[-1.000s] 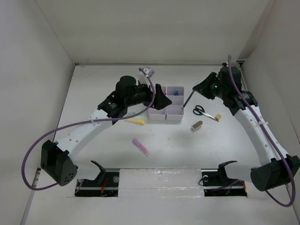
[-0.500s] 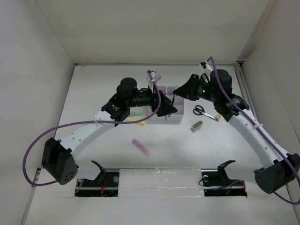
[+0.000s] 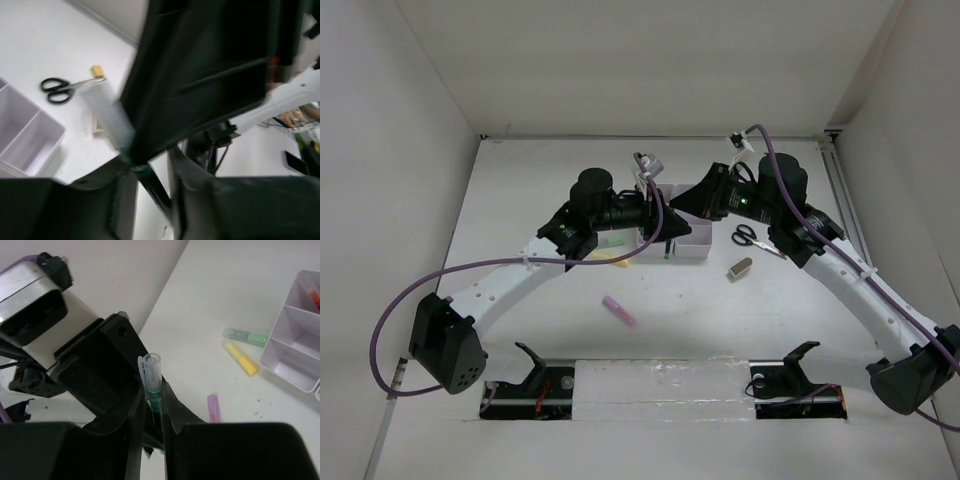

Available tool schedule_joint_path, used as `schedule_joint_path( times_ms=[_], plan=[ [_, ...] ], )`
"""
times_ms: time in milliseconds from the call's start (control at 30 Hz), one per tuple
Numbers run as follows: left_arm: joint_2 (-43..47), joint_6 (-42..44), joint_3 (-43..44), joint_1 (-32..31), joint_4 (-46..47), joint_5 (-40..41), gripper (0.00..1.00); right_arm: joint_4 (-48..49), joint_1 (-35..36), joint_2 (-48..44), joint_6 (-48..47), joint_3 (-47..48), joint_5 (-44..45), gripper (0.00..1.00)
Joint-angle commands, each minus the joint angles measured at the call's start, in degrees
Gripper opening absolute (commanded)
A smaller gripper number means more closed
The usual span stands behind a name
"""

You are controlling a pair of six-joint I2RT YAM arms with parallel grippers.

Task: Sort the stationery into containers
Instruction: Pick up the pen from the center of the board, then place the pen in the storage box.

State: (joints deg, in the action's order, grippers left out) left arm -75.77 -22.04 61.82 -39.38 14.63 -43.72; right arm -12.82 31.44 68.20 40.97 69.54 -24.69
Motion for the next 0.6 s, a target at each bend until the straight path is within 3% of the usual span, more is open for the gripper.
schedule_joint_path(
  times_ms=[0,100,167,200,267,300,400,533,567],
  plan=[
    [0.36,0.77,-0.04,0.0,3.47,1.09,0.17,4.12,0.99,-1.5,0.34,0.34,0.17,0.0],
    [0.36,0.77,0.49,0.0,2.33,4.15,0.0,4.12,0.99,-1.5,0.34,0.34,0.17,0.0],
    [0.36,0.77,1.02,0.0,0.84,6.27,0.0,4.12,0.99,-0.97,0.34,0.34,0.17,0.06],
    [0.36,0.77,1.02,0.0,0.84,7.85,0.0,4.12,0.99,-0.97,0.34,0.34,0.17,0.18],
    [0.36,0.25,1.54,0.0,0.31,9.7,0.0,4.12,0.99,-0.97,-0.19,0.34,0.17,0.62],
    [0.36,0.25,1.55,0.0,-0.39,10.67,0.0,4.12,0.99,-1.49,-0.19,-0.19,0.86,1.0],
    [0.36,-0.28,1.55,0.0,-1.09,17.78,0.0,2.89,-1.11,-4.47,-0.19,-0.72,3.59,1.0],
    [-0.34,-0.81,1.55,0.0,-0.49,31.48,0.0,-1.15,-4.54,-9.65,-1.67,-1.94,9.29,1.0],
    [-1.48,-2.03,1.55,0.0,-0.48,37.95,0.0,-2.46,-4.55,-10.8,-2.21,-1.95,10.52,1.0]
  ],
)
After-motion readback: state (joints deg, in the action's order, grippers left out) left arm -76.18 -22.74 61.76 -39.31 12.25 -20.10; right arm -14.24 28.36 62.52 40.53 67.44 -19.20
